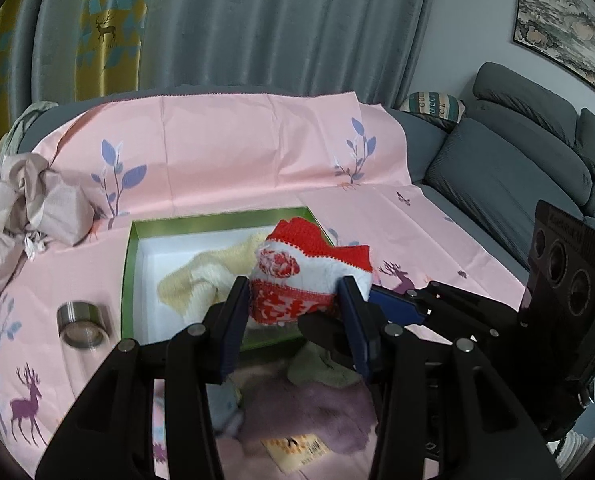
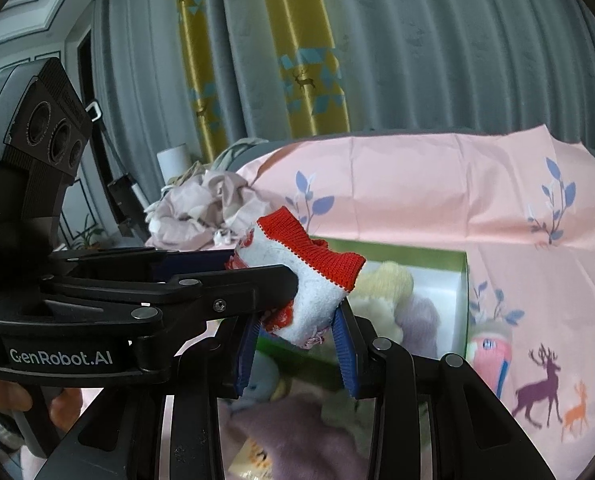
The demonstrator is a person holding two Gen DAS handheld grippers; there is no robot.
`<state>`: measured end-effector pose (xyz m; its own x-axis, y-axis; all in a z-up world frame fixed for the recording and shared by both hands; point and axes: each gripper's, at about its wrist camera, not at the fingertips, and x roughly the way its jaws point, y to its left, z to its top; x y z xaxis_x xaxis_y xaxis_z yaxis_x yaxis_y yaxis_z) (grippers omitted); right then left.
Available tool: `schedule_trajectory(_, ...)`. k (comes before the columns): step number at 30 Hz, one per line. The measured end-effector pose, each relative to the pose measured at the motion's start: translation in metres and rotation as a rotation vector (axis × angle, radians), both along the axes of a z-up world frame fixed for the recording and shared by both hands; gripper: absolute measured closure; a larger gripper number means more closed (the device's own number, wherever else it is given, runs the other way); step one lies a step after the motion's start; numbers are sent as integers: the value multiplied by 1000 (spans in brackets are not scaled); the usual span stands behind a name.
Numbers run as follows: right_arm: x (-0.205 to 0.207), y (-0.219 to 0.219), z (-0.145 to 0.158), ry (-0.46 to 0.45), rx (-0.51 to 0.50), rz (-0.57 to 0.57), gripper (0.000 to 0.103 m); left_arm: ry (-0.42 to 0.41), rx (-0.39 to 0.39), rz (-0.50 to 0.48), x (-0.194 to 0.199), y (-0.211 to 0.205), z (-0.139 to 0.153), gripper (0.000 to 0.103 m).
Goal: Organize soft objects
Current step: 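Lift the sock and carry it over the green box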
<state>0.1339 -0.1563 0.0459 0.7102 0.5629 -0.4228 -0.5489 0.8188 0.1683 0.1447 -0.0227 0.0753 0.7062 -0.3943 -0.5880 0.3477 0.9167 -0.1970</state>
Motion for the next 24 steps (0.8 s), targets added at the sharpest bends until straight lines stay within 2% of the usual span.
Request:
schedule_trajectory(11,47,12,-9,32,-12,-7,66,52,-19,24,51,10,-17,59)
schedule_trajectory(24,82,16,-36,102,-57,-23,66,130,-43,34,88,10,-49,59)
